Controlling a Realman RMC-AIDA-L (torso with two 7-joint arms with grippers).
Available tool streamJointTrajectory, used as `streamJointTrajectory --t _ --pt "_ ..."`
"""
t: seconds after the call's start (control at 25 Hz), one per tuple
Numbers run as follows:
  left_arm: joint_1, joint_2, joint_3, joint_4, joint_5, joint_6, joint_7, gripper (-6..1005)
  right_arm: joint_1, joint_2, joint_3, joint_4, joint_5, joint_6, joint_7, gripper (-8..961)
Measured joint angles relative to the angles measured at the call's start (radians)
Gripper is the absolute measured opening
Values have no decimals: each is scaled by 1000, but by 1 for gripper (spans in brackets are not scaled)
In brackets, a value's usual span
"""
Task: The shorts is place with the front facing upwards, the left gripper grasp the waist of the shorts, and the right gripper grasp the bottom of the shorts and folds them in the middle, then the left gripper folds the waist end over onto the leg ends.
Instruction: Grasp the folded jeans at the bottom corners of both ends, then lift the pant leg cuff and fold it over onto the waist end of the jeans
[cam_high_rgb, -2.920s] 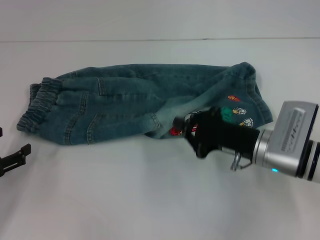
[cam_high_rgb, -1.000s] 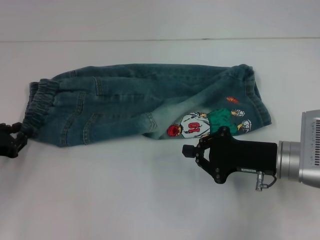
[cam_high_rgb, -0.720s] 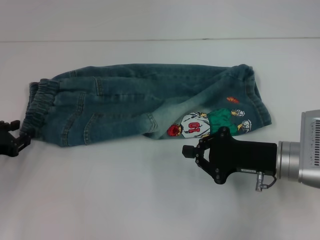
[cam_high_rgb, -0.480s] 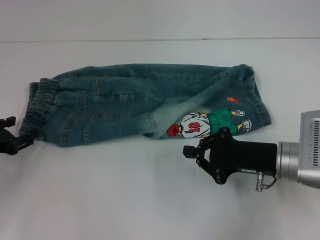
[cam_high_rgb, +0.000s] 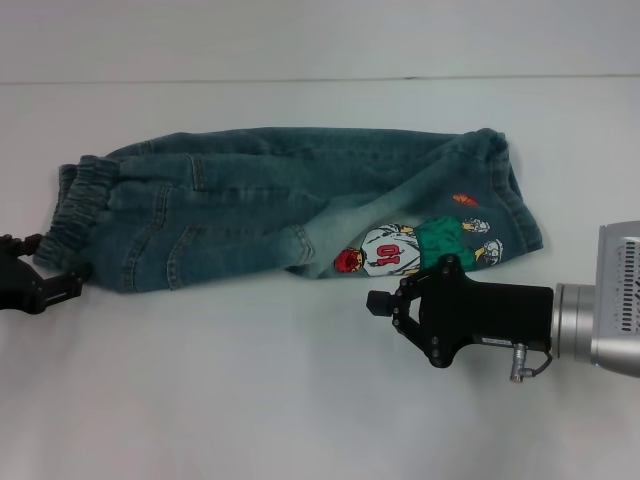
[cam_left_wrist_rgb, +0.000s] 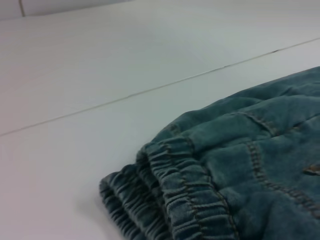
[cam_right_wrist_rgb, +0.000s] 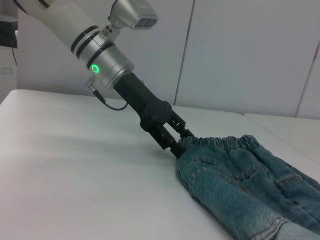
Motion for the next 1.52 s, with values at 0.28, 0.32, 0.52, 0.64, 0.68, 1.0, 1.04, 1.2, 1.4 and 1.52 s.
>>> streamJointTrajectory --t 0.28,0.32,0.52,0.64,0.68,1.0,1.04,1.2,1.4,1.52 --pt "-3 4 1 6 23 35 -2 638 1 1 0 3 1 0 -3 30" --pt "-2 4 1 6 23 35 -2 601 0 1 0 4 2 0 -4 31" --pt "0 4 -1 6 24 37 -2 491 -2 1 0 4 7 0 -7 33" --pt "0 4 0 6 24 41 -5 425 -2 3 1 4 7 0 -7 34" --pt "0 4 0 6 25 44 -6 403 -2 3 2 4 7 -1 -7 34" --pt "0 -4 -11 49 0 91 -33 179 -6 3 10 7 67 -1 -1 37" --pt "0 -6 -12 68 -14 109 -49 130 -8 3 10 8 88 2 -1 37" --pt "3 -16 -12 195 -94 241 -164 61 -12 5 11 19 170 53 -2 39" --pt "-15 -26 10 307 -147 324 -279 39 19 8 8 62 231 140 3 40" --pt "-42 -26 46 359 -168 339 -354 38 27 10 11 70 252 159 21 41"
